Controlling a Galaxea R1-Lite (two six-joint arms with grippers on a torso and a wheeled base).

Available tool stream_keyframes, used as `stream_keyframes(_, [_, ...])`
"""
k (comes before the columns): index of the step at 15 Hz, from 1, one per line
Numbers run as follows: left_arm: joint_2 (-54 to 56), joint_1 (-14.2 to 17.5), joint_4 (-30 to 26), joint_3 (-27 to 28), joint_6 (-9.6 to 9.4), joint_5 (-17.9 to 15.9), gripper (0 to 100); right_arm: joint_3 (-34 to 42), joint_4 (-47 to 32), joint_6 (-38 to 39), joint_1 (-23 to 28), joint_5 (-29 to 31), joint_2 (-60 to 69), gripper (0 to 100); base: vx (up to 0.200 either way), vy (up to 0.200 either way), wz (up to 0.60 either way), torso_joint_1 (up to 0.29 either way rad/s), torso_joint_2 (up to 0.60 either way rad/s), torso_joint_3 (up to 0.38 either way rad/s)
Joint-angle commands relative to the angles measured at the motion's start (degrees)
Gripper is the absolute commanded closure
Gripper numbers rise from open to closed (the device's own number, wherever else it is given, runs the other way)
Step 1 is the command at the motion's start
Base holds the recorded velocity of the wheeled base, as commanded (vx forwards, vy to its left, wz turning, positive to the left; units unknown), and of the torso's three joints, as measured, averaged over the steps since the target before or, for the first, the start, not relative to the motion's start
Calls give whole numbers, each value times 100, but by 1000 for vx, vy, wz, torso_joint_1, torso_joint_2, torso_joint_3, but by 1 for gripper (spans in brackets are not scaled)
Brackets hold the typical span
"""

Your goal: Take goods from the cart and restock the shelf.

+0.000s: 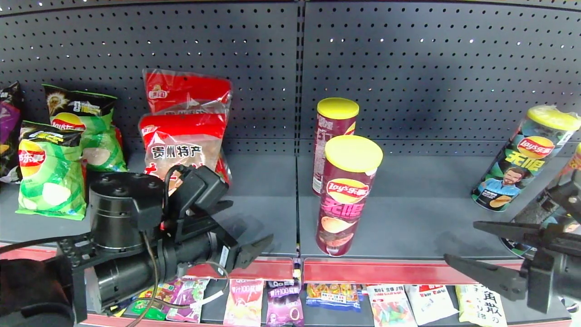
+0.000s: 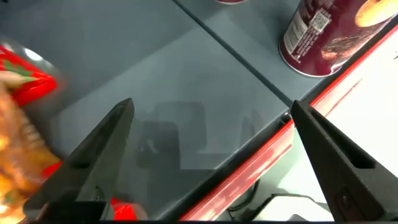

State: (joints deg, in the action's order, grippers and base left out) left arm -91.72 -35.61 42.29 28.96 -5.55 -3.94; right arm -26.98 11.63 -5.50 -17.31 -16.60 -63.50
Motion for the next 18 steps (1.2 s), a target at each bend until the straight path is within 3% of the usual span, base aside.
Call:
stream_keyframes(1, [304, -43, 16, -5, 1, -2, 0, -308, 6, 5, -203, 26, -708, 0, 0, 0, 0, 0, 0, 0])
stream_keyframes(7, [1201, -34, -19, -242, 19, 42, 0, -923, 6, -21, -747, 316, -1586, 0, 0, 0, 0, 0, 0, 0])
stream_keyframes(10, [1710, -16, -10, -559, 19, 209, 0, -1073, 76, 5, -1222, 966, -2175, 0, 0, 0, 0, 0, 0, 0])
stream_keyframes(18, [2044, 151, -19, -673, 27, 200, 0, -1310, 147, -13, -1240, 1045, -2685, 0, 0, 0, 0, 0, 0, 0])
